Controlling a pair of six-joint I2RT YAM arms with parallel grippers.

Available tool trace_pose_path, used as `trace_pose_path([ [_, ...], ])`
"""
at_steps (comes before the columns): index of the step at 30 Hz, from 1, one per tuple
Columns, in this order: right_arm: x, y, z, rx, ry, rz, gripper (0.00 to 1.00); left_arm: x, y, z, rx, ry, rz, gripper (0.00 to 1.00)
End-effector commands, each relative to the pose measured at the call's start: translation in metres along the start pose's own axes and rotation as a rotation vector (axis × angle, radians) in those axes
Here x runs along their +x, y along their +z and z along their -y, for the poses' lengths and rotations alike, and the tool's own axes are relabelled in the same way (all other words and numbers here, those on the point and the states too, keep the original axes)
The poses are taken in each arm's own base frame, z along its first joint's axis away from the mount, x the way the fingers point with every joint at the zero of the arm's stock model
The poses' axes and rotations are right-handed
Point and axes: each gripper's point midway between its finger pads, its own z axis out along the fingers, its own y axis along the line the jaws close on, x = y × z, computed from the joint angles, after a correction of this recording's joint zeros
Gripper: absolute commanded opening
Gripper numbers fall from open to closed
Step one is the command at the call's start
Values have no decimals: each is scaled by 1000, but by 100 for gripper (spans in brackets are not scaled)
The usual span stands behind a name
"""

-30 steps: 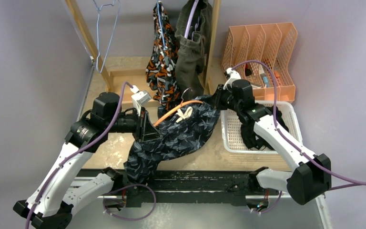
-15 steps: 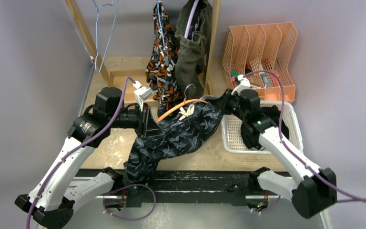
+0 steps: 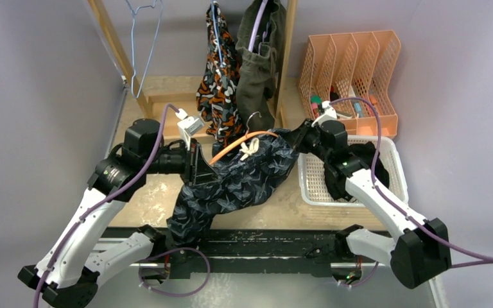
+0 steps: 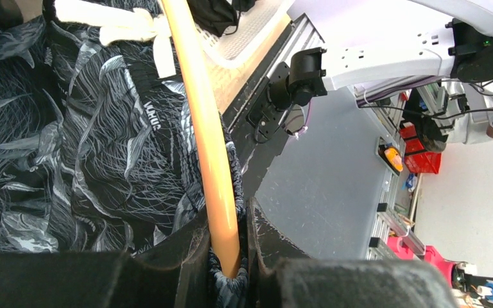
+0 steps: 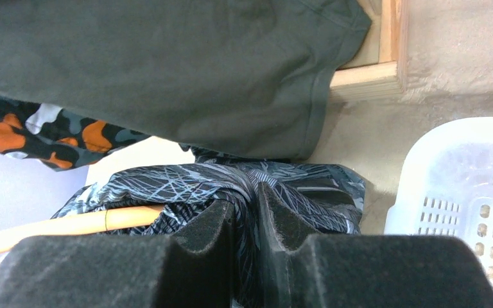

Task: Remove the shorts from the hanger
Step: Remove the shorts from the clothes rod.

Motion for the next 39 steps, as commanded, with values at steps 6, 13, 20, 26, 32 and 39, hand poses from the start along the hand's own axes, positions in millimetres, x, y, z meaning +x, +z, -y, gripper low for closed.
trace_pose_path([
  [6, -4, 7, 34, 145, 11, -15, 20, -39, -47, 57, 74, 288, 261, 0],
  [13, 13, 10, 18, 23, -48, -104, 17, -46, -50, 51, 23, 314, 286, 0],
  [20, -26, 8, 66, 194, 19, -6, 14, -44, -56, 57, 32, 334, 304, 0],
  [26, -17, 9, 51, 103, -5, -73, 13, -41, -56, 54, 17, 334, 292, 0],
  [32, -2, 12, 75, 189, 34, -103, 14, -41, -70, 58, -21, 368, 326, 0],
  [39, -9, 16, 61, 125, 23, -110, 14, -44, -77, 56, -71, 363, 346, 0],
])
